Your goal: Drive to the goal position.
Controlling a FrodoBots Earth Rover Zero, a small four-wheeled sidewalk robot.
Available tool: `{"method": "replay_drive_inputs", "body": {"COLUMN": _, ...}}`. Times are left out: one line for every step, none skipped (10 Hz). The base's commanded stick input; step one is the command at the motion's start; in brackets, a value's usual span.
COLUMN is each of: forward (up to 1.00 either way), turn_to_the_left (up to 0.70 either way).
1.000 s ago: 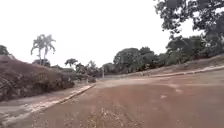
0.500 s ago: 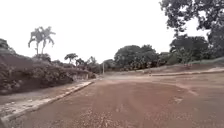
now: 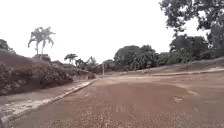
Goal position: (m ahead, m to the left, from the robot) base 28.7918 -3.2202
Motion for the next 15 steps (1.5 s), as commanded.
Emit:
{"method": "replay_drive_inputs", "body": {"forward": 0.85, "turn_to_the_left": 0.00}}
{"method": "replay_drive_inputs", "body": {"forward": 0.85, "turn_to_the_left": 0.00}}
{"method": "replay_drive_inputs", "body": {"forward": 0.85, "turn_to_the_left": 0.00}}
{"method": "replay_drive_inputs", "body": {"forward": 0.85, "turn_to_the_left": 0.00}}
{"method": "replay_drive_inputs", "body": {"forward": 0.85, "turn_to_the_left": 0.00}}
{"method": "replay_drive_inputs", "body": {"forward": 0.85, "turn_to_the_left": 0.00}}
{"method": "replay_drive_inputs", "body": {"forward": 0.85, "turn_to_the_left": 0.00}}
{"method": "replay_drive_inputs", "body": {"forward": 0.85, "turn_to_the_left": 0.00}}
{"method": "replay_drive_inputs", "body": {"forward": 0.85, "turn_to_the_left": 0.00}}
{"method": "replay_drive_inputs", "body": {"forward": 0.85, "turn_to_the_left": 0.00}}
{"method": "replay_drive_inputs", "body": {"forward": 0.85, "turn_to_the_left": 0.00}}
{"method": "replay_drive_inputs", "body": {"forward": 0.85, "turn_to_the_left": 0.00}}
{"method": "replay_drive_inputs", "body": {"forward": 0.85, "turn_to_the_left": 0.00}}
{"method": "replay_drive_inputs", "body": {"forward": 0.85, "turn_to_the_left": 0.00}}
{"method": "replay_drive_inputs", "body": {"forward": 0.85, "turn_to_the_left": 0.00}}
